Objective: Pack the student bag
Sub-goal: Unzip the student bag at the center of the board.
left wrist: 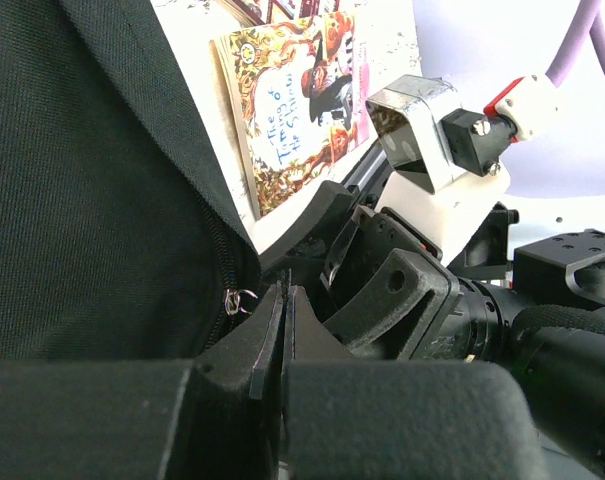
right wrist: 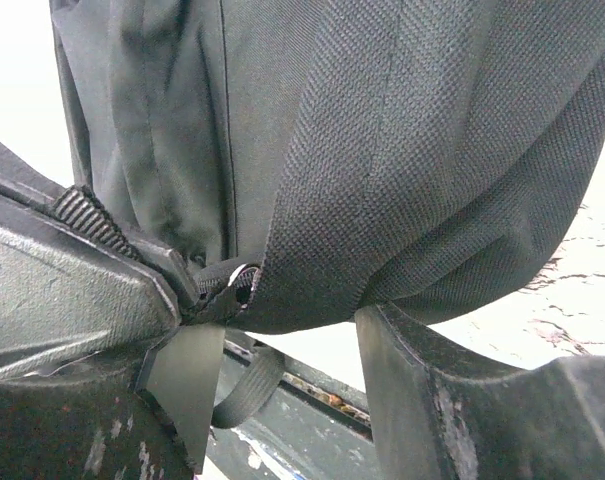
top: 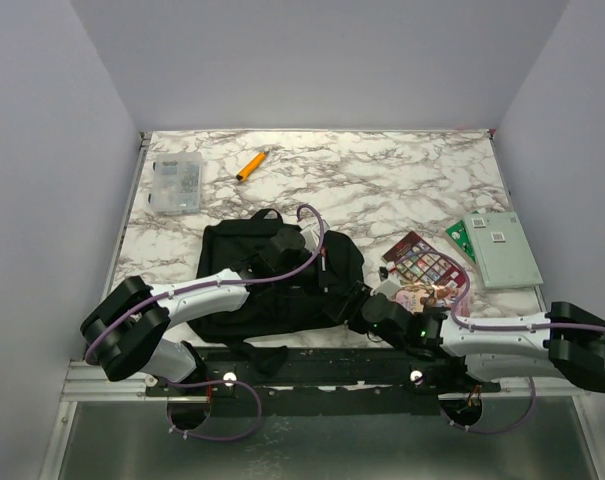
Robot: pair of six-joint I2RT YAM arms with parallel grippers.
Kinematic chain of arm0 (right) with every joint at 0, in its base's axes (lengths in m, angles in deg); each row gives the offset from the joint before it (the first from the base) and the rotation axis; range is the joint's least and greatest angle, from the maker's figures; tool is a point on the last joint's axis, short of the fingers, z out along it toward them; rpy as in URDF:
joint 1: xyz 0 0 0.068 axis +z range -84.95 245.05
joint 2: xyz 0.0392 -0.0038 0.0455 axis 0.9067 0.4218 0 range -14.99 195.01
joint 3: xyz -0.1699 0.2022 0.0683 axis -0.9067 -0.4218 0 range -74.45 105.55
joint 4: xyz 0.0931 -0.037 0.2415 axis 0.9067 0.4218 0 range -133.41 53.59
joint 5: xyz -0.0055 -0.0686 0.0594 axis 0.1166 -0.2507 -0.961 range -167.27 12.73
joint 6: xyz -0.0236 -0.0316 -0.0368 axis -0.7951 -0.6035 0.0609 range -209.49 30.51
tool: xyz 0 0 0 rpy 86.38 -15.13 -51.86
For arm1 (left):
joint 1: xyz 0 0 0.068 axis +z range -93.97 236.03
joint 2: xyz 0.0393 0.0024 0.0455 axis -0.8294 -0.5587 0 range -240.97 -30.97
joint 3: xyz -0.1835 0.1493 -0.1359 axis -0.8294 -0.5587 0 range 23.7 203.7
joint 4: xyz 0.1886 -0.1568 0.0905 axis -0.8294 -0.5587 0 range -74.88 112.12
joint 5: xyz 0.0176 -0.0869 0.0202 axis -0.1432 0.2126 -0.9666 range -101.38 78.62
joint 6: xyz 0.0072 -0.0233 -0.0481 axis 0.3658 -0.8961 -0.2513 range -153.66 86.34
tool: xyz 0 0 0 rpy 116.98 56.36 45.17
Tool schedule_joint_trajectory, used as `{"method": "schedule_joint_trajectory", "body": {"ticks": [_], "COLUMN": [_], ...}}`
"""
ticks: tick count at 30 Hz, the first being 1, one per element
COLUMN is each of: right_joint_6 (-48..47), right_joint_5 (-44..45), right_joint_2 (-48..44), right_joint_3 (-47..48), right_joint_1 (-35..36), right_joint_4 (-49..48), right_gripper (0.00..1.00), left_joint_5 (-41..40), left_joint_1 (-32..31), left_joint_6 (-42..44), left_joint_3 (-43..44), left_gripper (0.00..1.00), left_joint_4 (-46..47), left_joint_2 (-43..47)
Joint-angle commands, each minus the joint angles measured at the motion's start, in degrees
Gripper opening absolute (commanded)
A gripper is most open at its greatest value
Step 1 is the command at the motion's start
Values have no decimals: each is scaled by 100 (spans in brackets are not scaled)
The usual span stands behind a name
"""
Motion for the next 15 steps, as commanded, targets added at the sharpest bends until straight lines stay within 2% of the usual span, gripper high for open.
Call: {"method": "schedule_joint_trajectory", "body": {"ticks": [1,3,6,9,12,15], "right_joint_6": [321,373,316,-403,-940,-1003], "right_joint_5": [574,751,771,411,280,197], "right_joint_2": [192,245,265,172,96,123], "right_joint_3": [122,122,39,-49,-84,-142], "right_joint_1": [43,43,38,76,326,603], "right_joint_4": [-230,-72,130,28,-74,-100], "right_gripper": [57,48,14,1,1,1], "left_joint_5": [135,98,-190,-857,-1689,-2323], "left_joint_1": [15,16,33,96,249,446], "left_joint_6": [-25,-4,61,159,116,393], "left_joint_3": [116,134,205,458,789,1473], "left_gripper": [0,0,0,0,0,0], "left_joint_4": [28,28,-46,-390,-597,-856], "left_joint_2": [9,-5,-12,-133,-381,-902]}}
